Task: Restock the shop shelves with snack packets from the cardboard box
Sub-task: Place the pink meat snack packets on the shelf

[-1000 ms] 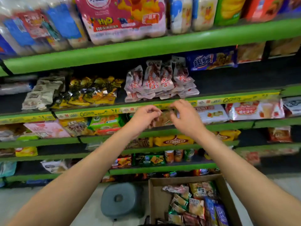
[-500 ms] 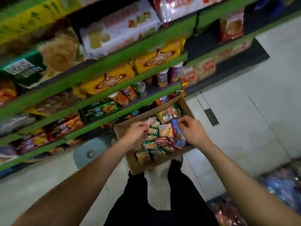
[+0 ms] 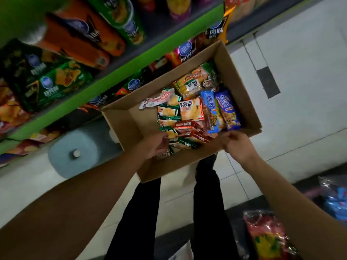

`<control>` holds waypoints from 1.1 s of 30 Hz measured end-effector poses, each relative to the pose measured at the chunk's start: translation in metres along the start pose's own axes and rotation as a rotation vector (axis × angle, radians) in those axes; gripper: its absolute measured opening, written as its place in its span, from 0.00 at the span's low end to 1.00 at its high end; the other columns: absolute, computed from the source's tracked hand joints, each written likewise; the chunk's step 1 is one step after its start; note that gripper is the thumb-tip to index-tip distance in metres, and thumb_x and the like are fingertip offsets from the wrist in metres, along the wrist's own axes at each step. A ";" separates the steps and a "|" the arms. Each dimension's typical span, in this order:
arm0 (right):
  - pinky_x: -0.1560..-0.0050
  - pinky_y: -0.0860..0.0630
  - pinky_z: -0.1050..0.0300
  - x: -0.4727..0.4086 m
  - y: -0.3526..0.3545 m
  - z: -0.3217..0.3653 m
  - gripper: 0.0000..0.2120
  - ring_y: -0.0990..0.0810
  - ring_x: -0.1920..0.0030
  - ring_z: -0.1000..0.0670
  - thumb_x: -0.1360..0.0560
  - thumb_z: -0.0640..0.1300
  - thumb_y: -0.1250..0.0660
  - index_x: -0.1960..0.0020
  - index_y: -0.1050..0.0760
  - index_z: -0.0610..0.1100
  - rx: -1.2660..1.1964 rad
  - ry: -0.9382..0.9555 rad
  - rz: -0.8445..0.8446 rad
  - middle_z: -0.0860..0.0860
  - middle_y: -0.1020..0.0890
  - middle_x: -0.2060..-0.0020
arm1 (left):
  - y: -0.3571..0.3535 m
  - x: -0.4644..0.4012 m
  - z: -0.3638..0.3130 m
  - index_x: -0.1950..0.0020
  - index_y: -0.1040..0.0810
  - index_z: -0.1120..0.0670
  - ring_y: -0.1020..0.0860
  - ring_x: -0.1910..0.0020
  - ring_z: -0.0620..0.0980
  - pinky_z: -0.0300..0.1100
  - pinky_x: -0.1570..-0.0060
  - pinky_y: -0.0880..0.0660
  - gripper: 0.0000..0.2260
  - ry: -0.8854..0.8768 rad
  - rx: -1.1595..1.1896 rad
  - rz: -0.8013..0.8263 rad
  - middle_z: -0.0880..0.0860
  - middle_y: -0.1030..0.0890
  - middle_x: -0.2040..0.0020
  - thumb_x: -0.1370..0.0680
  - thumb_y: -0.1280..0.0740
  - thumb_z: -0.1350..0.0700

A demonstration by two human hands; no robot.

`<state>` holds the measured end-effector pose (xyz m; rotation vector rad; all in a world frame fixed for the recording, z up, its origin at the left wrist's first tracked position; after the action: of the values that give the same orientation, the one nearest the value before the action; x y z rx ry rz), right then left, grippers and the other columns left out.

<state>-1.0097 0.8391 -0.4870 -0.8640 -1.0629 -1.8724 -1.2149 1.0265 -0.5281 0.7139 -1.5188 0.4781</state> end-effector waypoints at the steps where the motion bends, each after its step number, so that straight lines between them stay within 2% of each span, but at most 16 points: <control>1: 0.65 0.30 0.72 -0.018 -0.012 -0.009 0.05 0.22 0.61 0.56 0.21 0.40 0.36 0.52 0.22 0.44 0.006 -0.013 0.008 0.53 0.20 0.62 | 0.000 -0.023 -0.003 0.53 0.24 0.55 0.24 0.62 0.48 0.40 0.60 0.26 0.08 0.016 0.037 0.001 0.52 0.23 0.61 0.18 0.39 0.55; 2: 0.66 0.29 0.74 -0.035 -0.026 -0.018 0.04 0.21 0.61 0.58 0.20 0.40 0.37 0.51 0.23 0.44 0.004 -0.029 0.028 0.54 0.20 0.61 | 0.000 -0.045 -0.007 0.54 0.24 0.55 0.24 0.63 0.47 0.40 0.60 0.27 0.08 0.032 0.087 0.009 0.52 0.23 0.62 0.17 0.39 0.55; 3: 0.61 0.26 0.71 -0.052 -0.040 -0.026 0.05 0.20 0.58 0.57 0.20 0.41 0.37 0.49 0.23 0.43 0.010 -0.045 0.055 0.51 0.18 0.58 | 0.000 -0.067 -0.012 0.56 0.25 0.55 0.25 0.64 0.47 0.39 0.61 0.28 0.10 0.044 0.152 0.022 0.52 0.24 0.62 0.17 0.40 0.55; 5: 0.43 0.23 0.53 -0.087 -0.067 -0.043 0.10 0.19 0.47 0.46 0.19 0.45 0.38 0.45 0.22 0.41 0.042 -0.088 0.096 0.43 0.18 0.48 | -0.001 -0.110 -0.024 0.59 0.26 0.55 0.26 0.66 0.46 0.38 0.66 0.28 0.12 0.057 0.303 0.018 0.51 0.24 0.65 0.17 0.40 0.55; 7: 0.39 0.25 0.43 -0.118 -0.092 -0.056 0.12 0.21 0.43 0.39 0.20 0.47 0.38 0.43 0.21 0.41 0.026 -0.134 0.125 0.39 0.19 0.45 | -0.002 -0.147 -0.039 0.62 0.28 0.55 0.26 0.70 0.45 0.37 0.69 0.27 0.13 0.049 0.431 -0.010 0.50 0.24 0.71 0.17 0.39 0.55; 10: 0.53 0.23 0.51 -0.154 -0.117 -0.068 0.10 0.20 0.48 0.40 0.21 0.48 0.38 0.54 0.21 0.46 0.029 -0.131 0.090 0.43 0.17 0.52 | -0.008 -0.195 -0.060 0.63 0.30 0.55 0.28 0.68 0.45 0.38 0.71 0.28 0.16 0.018 0.551 -0.005 0.50 0.27 0.69 0.17 0.40 0.52; 11: 0.52 0.23 0.51 -0.163 -0.122 -0.069 0.09 0.20 0.48 0.41 0.21 0.48 0.38 0.55 0.22 0.47 0.012 -0.124 0.073 0.44 0.17 0.52 | -0.010 -0.208 -0.067 0.62 0.31 0.55 0.29 0.67 0.46 0.38 0.71 0.28 0.16 0.006 0.594 0.010 0.51 0.29 0.66 0.17 0.40 0.50; 14: 0.38 0.25 0.42 -0.183 -0.132 -0.071 0.06 0.21 0.43 0.41 0.20 0.45 0.39 0.50 0.23 0.46 -0.038 -0.102 0.079 0.43 0.18 0.47 | -0.011 -0.240 -0.082 0.56 0.30 0.56 0.31 0.67 0.46 0.37 0.74 0.28 0.17 0.020 0.692 0.033 0.52 0.31 0.63 0.16 0.44 0.44; 16: 0.39 0.24 0.45 -0.192 -0.134 -0.073 0.05 0.21 0.45 0.42 0.21 0.42 0.38 0.47 0.25 0.46 -0.010 -0.093 0.079 0.45 0.19 0.47 | -0.012 -0.255 -0.087 0.55 0.29 0.56 0.30 0.67 0.46 0.36 0.71 0.31 0.19 0.023 0.684 0.003 0.53 0.29 0.63 0.16 0.46 0.43; 18: 0.42 0.23 0.48 -0.197 -0.136 -0.078 0.05 0.20 0.46 0.44 0.21 0.42 0.37 0.46 0.26 0.47 0.017 -0.084 0.074 0.47 0.20 0.47 | -0.013 -0.266 -0.089 0.59 0.30 0.56 0.30 0.70 0.46 0.37 0.70 0.34 0.19 0.014 0.653 -0.047 0.53 0.28 0.66 0.15 0.46 0.46; 21: 0.41 0.24 0.50 -0.196 -0.139 -0.084 0.07 0.22 0.45 0.46 0.21 0.42 0.38 0.45 0.25 0.48 0.080 -0.074 0.086 0.48 0.21 0.46 | -0.014 -0.275 -0.086 0.63 0.30 0.55 0.30 0.81 0.44 0.32 0.80 0.38 0.17 -0.004 0.683 -0.097 0.50 0.28 0.79 0.15 0.44 0.52; 25: 0.44 0.25 0.54 -0.187 -0.142 -0.089 0.05 0.22 0.48 0.46 0.22 0.41 0.37 0.48 0.24 0.48 0.102 -0.100 0.044 0.48 0.22 0.49 | -0.006 -0.272 -0.076 0.63 0.29 0.57 0.29 0.83 0.42 0.33 0.83 0.33 0.13 -0.088 0.755 -0.100 0.49 0.26 0.80 0.18 0.39 0.60; 27: 0.48 0.27 0.56 -0.178 -0.139 -0.085 0.05 0.23 0.50 0.47 0.22 0.41 0.37 0.49 0.24 0.48 0.103 -0.101 0.026 0.49 0.23 0.51 | 0.002 -0.259 -0.067 0.60 0.27 0.59 0.25 0.78 0.44 0.34 0.78 0.27 0.10 -0.129 0.752 -0.133 0.51 0.23 0.76 0.19 0.36 0.61; 29: 0.48 0.28 0.57 -0.167 -0.134 -0.075 0.05 0.24 0.51 0.47 0.22 0.41 0.38 0.48 0.24 0.47 0.104 -0.099 0.023 0.49 0.23 0.51 | 0.011 -0.244 -0.055 0.51 0.24 0.60 0.21 0.66 0.47 0.37 0.70 0.21 0.05 -0.149 0.641 -0.152 0.54 0.19 0.63 0.19 0.34 0.59; 31: 0.46 0.26 0.55 -0.154 -0.127 -0.059 0.08 0.23 0.49 0.46 0.21 0.42 0.39 0.46 0.24 0.46 0.102 -0.097 0.043 0.48 0.22 0.50 | 0.019 -0.220 -0.044 0.41 0.24 0.60 0.18 0.53 0.51 0.41 0.62 0.18 0.09 -0.170 0.535 -0.134 0.57 0.17 0.49 0.20 0.33 0.59; 33: 0.45 0.23 0.51 -0.138 -0.118 -0.038 0.10 0.22 0.47 0.44 0.20 0.43 0.42 0.43 0.24 0.43 0.076 -0.088 0.077 0.45 0.20 0.47 | 0.024 -0.186 -0.035 0.44 0.21 0.58 0.17 0.48 0.55 0.47 0.54 0.18 0.07 -0.218 0.376 -0.158 0.57 0.16 0.46 0.21 0.31 0.59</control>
<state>-1.0581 0.8858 -0.6599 -0.9373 -1.1316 -1.7330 -1.2104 1.0954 -0.7062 1.2016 -1.5750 0.5877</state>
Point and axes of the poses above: each hand's wrist, its own x-axis away from the middle knuckle, its own y-axis out of the back of the hand, z = x × y, the point moved 2 cm from there along -x, towards the middle knuckle
